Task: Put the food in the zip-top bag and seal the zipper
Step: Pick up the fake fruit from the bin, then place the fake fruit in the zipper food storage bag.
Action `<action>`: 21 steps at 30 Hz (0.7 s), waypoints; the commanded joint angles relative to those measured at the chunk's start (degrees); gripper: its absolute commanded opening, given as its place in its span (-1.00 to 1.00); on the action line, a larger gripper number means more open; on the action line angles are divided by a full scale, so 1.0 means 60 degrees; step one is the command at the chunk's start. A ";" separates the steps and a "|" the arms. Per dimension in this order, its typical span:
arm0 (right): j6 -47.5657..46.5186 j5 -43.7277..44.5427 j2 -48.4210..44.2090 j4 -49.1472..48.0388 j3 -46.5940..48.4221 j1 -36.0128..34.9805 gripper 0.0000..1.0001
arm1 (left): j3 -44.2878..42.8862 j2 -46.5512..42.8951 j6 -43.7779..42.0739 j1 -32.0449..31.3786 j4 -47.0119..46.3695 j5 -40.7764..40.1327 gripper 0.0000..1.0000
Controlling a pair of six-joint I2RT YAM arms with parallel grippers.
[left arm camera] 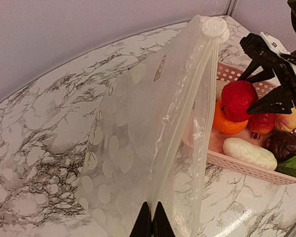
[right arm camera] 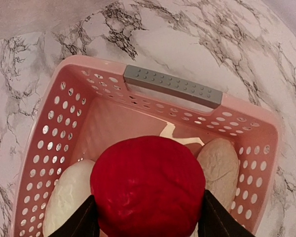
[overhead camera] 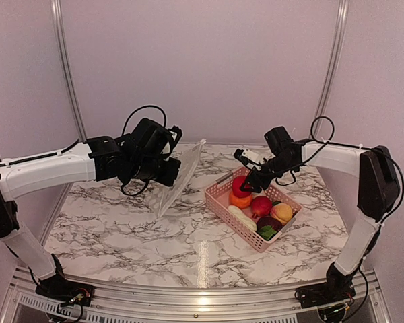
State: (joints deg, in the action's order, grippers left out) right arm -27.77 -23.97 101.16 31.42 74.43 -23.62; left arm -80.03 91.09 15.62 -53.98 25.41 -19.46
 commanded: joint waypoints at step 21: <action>0.2967 -0.4641 -0.1419 -0.1973 0.1883 -0.1523 -0.32 | 0.0130 0.0520 0.1410 0.0246 -0.1745 0.0854 -1.00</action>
State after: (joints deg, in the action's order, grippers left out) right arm -16.29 -47.55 89.84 25.36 82.96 -31.44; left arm -77.69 93.62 22.98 -52.82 16.08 -15.38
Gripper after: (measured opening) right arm 0.581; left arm 0.016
